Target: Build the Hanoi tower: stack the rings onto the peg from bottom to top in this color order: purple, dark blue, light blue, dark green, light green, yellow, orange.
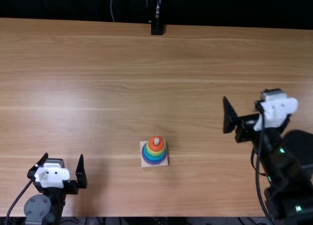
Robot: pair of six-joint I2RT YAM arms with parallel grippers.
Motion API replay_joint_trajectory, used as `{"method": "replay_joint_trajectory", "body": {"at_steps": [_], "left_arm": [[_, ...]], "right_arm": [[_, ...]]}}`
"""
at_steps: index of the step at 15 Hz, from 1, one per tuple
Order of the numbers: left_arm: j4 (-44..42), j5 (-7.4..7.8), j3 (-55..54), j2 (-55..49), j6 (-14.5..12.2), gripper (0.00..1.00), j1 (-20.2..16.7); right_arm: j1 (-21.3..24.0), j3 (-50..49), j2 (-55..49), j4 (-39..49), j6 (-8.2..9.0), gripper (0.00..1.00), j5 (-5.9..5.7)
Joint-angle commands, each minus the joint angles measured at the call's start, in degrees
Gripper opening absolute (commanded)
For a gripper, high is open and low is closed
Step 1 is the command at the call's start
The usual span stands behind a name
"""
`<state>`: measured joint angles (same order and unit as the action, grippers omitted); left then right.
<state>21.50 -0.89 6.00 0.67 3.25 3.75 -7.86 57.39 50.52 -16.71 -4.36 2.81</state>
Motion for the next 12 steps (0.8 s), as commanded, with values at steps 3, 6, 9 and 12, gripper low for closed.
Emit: {"method": "replay_joint_trajectory", "body": {"at_steps": [3,6,9,12], "left_arm": [[4.8,0.25,-6.0,-0.7,-0.2,1.0,-0.1],[4.8,0.25,-6.0,-0.7,-0.2,1.0,-0.2],[4.8,0.25,-6.0,-0.7,-0.2,1.0,-0.1],[4.8,0.25,-6.0,-0.7,-0.2,1.0,-0.1]], "right_arm": [[5.7,-8.2,-9.4,0.5,0.56,1.0,9.21],[5.9,-18.4,-21.3,0.7,0.56,1.0,5.95],[7.3,-29.9,-33.9,1.1,0.56,1.0,-1.23],[9.5,-40.3,-40.8,3.3,0.46,1.0,-1.44]]}}
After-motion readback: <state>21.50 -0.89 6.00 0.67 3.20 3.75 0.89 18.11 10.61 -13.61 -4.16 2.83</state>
